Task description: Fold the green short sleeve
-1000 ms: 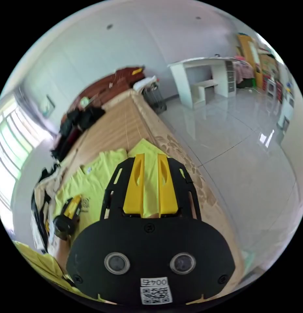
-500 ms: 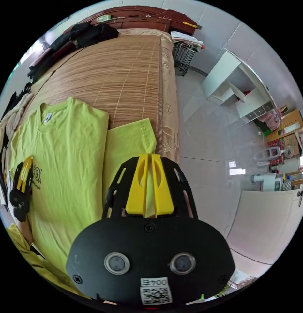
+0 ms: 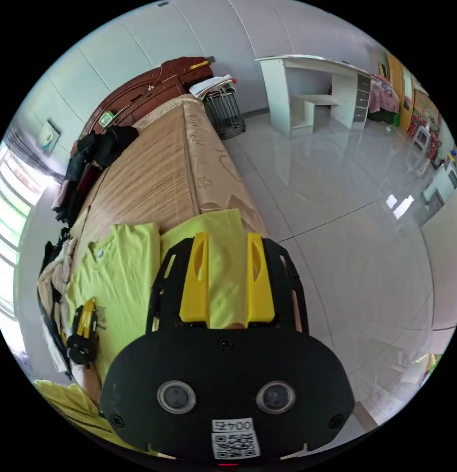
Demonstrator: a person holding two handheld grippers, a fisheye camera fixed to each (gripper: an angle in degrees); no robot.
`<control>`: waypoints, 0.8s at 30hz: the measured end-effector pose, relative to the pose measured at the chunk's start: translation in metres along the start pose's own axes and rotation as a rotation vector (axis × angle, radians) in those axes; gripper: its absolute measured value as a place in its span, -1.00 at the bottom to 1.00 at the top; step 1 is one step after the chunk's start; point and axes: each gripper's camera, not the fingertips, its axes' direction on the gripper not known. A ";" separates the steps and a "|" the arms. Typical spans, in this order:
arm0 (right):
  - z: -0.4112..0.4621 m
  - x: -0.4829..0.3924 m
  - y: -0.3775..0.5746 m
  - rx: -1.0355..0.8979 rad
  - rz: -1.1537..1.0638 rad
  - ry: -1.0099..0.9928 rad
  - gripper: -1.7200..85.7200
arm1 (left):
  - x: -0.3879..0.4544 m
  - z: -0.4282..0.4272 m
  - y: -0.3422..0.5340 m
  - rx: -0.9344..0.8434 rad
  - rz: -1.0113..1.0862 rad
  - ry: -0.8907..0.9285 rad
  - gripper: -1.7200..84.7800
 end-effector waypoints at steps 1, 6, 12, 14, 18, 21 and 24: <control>0.007 0.005 -0.009 -0.015 0.031 -0.024 -0.63 | 0.000 0.000 0.000 0.000 0.000 0.000 -0.96; 0.043 0.022 -0.038 -0.142 0.073 -0.074 -0.62 | 0.000 0.001 -0.002 0.000 -0.001 0.001 -0.96; 0.022 0.006 -0.027 -0.056 -0.007 0.008 -0.93 | 0.000 0.001 -0.005 0.000 -0.001 -0.001 -0.96; 0.012 0.016 -0.023 -0.007 0.055 0.073 -0.93 | 0.000 0.000 -0.006 0.000 -0.001 -0.001 -0.96; 0.004 0.045 -0.018 0.026 0.181 0.106 -0.84 | 0.000 -0.001 -0.007 0.000 -0.001 -0.002 -0.96; -0.020 0.047 -0.015 0.106 0.210 0.129 -0.81 | 0.001 -0.002 -0.008 0.000 -0.001 -0.001 -0.96; -0.038 -0.006 -0.011 0.177 -0.061 0.095 -0.83 | 0.001 -0.004 -0.010 0.000 0.000 -0.001 -0.96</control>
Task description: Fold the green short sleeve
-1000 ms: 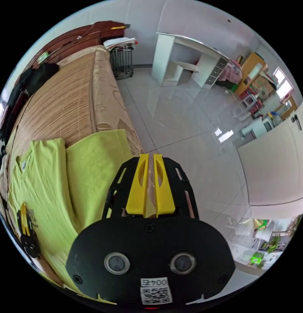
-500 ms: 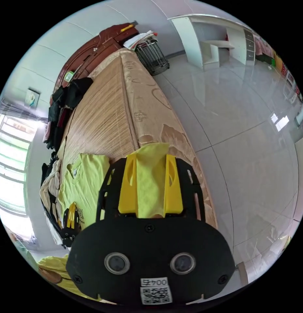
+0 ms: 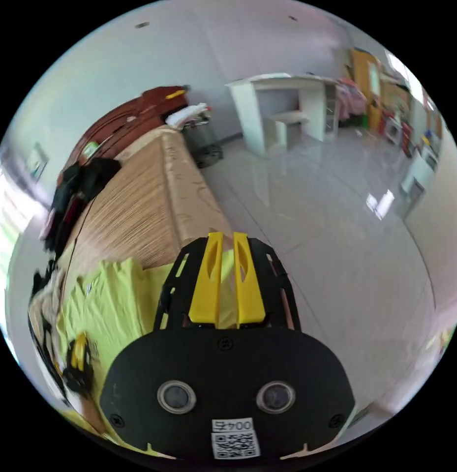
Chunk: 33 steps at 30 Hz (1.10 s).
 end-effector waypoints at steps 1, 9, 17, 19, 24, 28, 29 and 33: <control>0.006 -0.031 -0.003 -0.054 -0.156 -0.046 -0.79 | 0.000 0.000 0.000 0.000 0.000 0.000 -0.96; 0.056 -0.137 -0.018 -0.341 -0.522 0.088 -0.84 | 0.001 -0.006 -0.004 0.000 -0.001 0.001 -0.96; 0.035 -0.106 -0.032 -0.234 -0.290 0.228 -0.77 | 0.002 -0.014 -0.008 0.000 -0.001 0.001 -0.96; 0.021 -0.090 -0.042 -0.189 -0.167 0.224 -0.74 | 0.002 -0.016 -0.009 -0.001 -0.001 0.002 -0.96; -0.012 -0.125 -0.033 -0.016 -0.279 0.081 -0.90 | 0.002 -0.023 -0.012 -0.001 -0.001 0.002 -0.96; 0.035 -0.150 -0.043 -0.259 -0.377 0.069 -0.90 | 0.001 -0.027 -0.014 -0.001 -0.001 0.002 -0.96; 0.030 -0.149 -0.046 -0.237 -0.365 0.060 -0.88 | 0.001 -0.028 -0.015 -0.001 -0.001 0.002 -0.96; -0.037 -0.149 -0.056 -0.080 -0.330 0.090 -0.80 | 0.000 -0.032 -0.017 -0.002 -0.002 0.006 -0.96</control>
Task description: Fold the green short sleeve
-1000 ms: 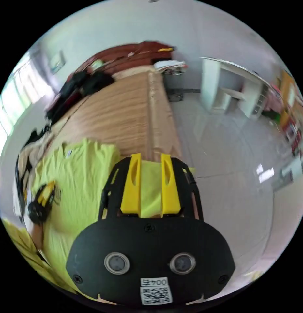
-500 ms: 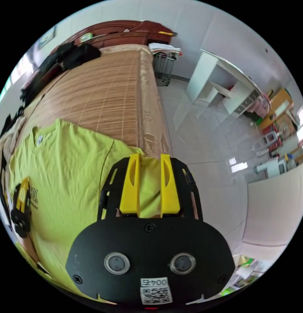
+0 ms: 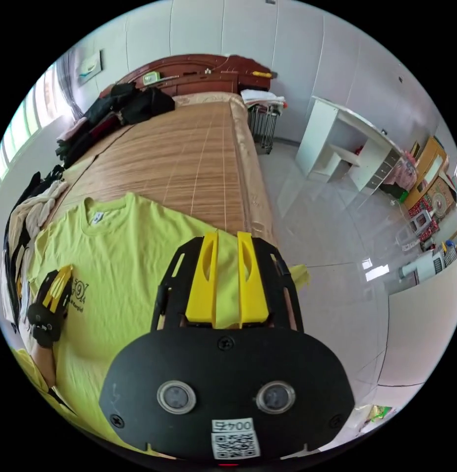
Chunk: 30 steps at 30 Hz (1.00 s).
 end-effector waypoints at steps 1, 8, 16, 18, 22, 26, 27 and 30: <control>-0.023 -0.004 0.009 0.015 -0.024 -0.022 -0.80 | -0.001 -0.001 -0.001 0.000 0.000 0.001 -0.96; -0.104 -0.015 0.122 -0.189 -0.012 -0.224 -0.81 | -0.002 -0.009 -0.005 0.004 -0.002 -0.012 -0.96; -0.165 -0.077 0.265 -0.476 -0.017 -0.273 -0.77 | -0.004 -0.016 -0.011 0.012 -0.002 -0.049 -0.95; -0.175 -0.089 0.274 -0.447 -0.083 -0.175 -0.78 | -0.008 -0.016 -0.013 0.010 -0.004 -0.044 -0.95; -0.181 -0.106 0.278 -0.428 -0.156 -0.085 -0.79 | -0.021 -0.017 -0.017 0.007 -0.019 -0.020 -0.94; -0.184 -0.089 0.286 -0.355 -0.066 -0.180 -0.79 | -0.072 -0.021 -0.017 0.004 -0.108 0.097 -0.94; -0.186 -0.080 0.288 -0.335 -0.035 -0.228 -0.80 | -0.096 -0.026 -0.015 -0.028 -0.152 0.090 -0.94; -0.205 -0.063 0.293 -0.287 0.049 -0.237 -0.82 | -0.142 -0.048 -0.002 -0.074 -0.168 0.140 -0.94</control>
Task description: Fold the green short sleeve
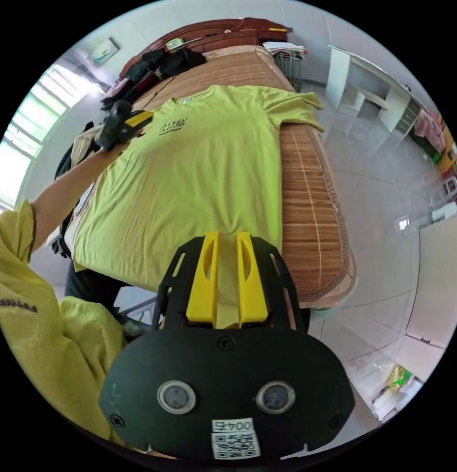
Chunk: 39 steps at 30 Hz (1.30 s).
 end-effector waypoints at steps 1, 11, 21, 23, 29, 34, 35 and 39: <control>-0.015 -0.002 0.010 0.063 0.005 0.013 -0.85 | -0.021 -0.020 0.013 -0.017 -0.013 0.053 -0.94; -0.027 -0.061 0.055 0.149 -0.024 -0.037 -0.92 | -0.077 -0.151 0.271 -0.220 -0.291 0.503 -0.94; 0.076 -0.178 0.036 -0.117 -0.252 0.229 -0.84 | -0.053 -0.164 0.290 -0.243 -0.253 0.436 -0.95; 0.083 -0.186 0.046 -0.060 -0.230 0.258 -0.84 | -0.048 -0.168 0.288 -0.224 -0.231 0.411 -0.95; 0.110 -0.186 0.075 -0.008 -0.208 0.222 -0.86 | -0.044 -0.174 0.273 -0.213 -0.150 0.398 -0.96; 0.134 -0.169 0.107 0.052 -0.208 0.167 -0.90 | -0.044 -0.175 0.261 -0.236 -0.133 0.412 -0.96; 0.136 -0.166 0.112 0.063 -0.205 0.155 -0.91 | -0.042 -0.176 0.257 -0.239 -0.105 0.411 -0.96; 0.134 -0.114 0.125 0.095 -0.119 -0.060 -0.95 | -0.039 -0.179 0.249 -0.254 -0.110 0.400 -0.96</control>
